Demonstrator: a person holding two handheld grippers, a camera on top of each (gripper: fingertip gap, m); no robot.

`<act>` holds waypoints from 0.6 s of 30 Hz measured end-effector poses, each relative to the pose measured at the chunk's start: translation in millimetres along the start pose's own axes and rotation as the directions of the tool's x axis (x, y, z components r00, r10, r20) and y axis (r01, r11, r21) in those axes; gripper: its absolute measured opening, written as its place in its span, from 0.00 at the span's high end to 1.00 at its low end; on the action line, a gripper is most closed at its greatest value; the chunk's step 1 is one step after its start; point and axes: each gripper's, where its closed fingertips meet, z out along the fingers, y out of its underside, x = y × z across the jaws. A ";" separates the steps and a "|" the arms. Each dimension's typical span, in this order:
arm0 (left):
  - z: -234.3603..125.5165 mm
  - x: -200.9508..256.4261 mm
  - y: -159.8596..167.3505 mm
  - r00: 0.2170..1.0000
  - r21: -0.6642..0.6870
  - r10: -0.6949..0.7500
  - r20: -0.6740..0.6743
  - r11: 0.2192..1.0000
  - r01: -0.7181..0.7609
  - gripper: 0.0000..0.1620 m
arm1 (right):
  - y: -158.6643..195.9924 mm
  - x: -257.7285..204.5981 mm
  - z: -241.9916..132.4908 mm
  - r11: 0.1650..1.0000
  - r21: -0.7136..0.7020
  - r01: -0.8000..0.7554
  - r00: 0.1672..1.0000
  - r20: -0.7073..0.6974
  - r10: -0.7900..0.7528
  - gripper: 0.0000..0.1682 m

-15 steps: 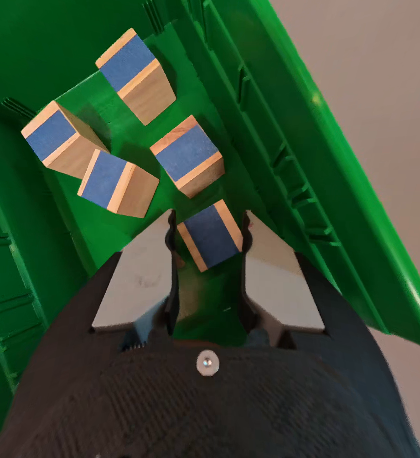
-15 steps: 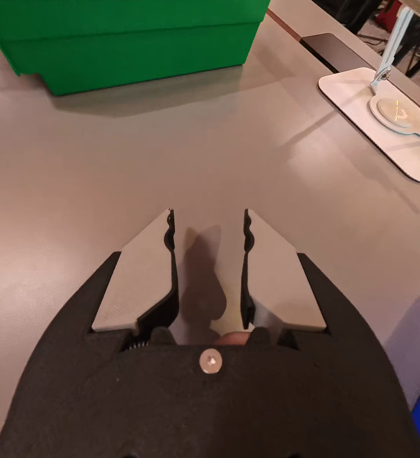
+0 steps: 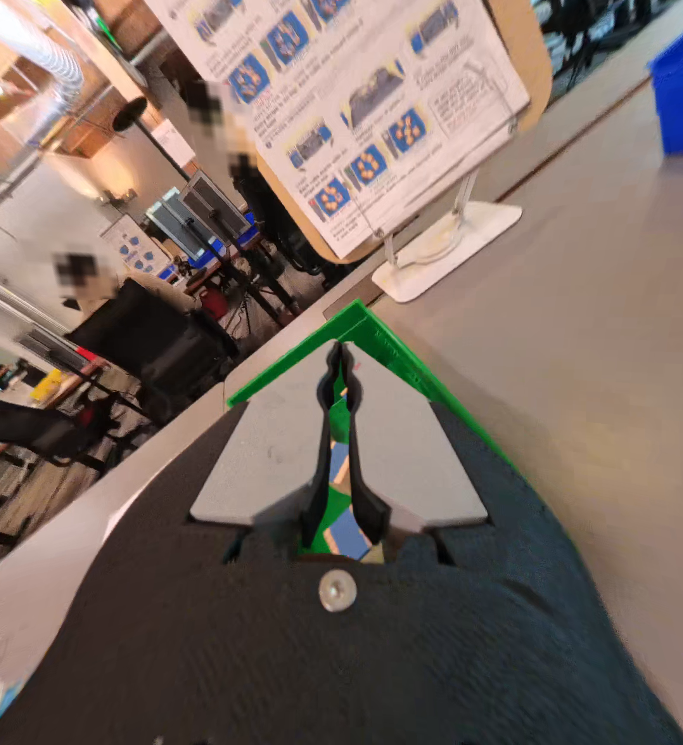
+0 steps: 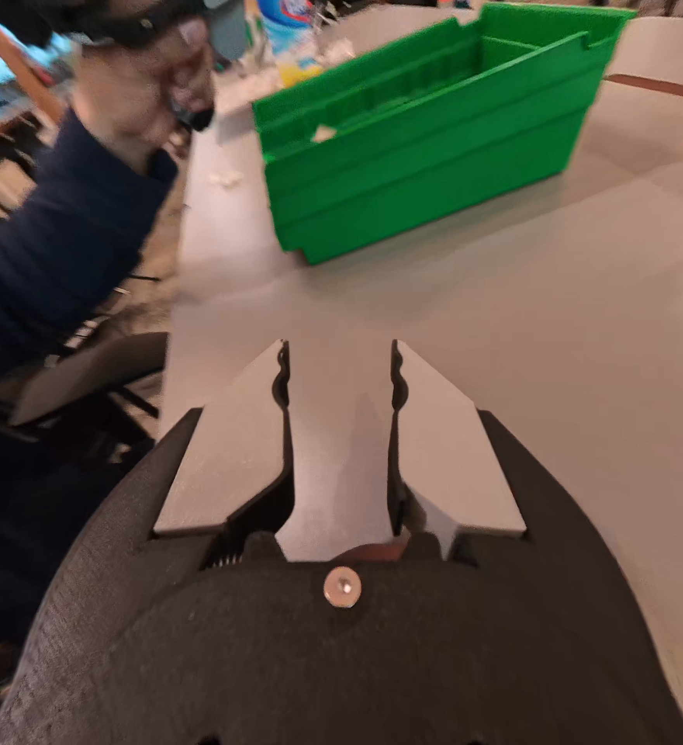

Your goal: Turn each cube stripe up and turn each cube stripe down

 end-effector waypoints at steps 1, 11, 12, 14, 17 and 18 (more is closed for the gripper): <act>0.8 1.7 -3.2 1.000 -0.004 -0.027 -0.015 1.000 0.027 1.00 | -1.7 -4.1 1.2 0.999 0.016 -0.031 0.999 0.038 0.031 0.72; 22.6 12.7 104.0 0.974 -0.344 -0.205 -0.094 0.925 0.161 1.00 | 19.1 15.3 7.7 0.996 -0.074 -0.047 0.997 -0.060 0.043 0.74; 21.6 12.3 107.6 0.970 -0.363 -0.224 -0.099 0.915 0.174 1.00 | 19.2 15.3 8.2 0.996 -0.077 -0.043 0.997 -0.063 0.038 0.74; 19.8 23.3 111.8 0.934 -0.417 -0.314 -0.170 0.882 0.221 0.93 | 21.5 13.8 9.6 0.995 -0.092 -0.035 0.998 -0.061 0.029 0.74; 19.3 48.8 120.5 0.863 -0.526 -0.418 -0.284 0.820 0.224 0.75 | 26.1 14.1 12.4 0.993 -0.113 -0.024 0.998 -0.067 0.017 0.74; 20.4 52.2 124.5 0.866 -0.541 -0.403 -0.296 0.818 0.196 0.73 | 27.7 14.5 13.2 0.992 -0.121 -0.025 0.997 -0.069 0.017 0.74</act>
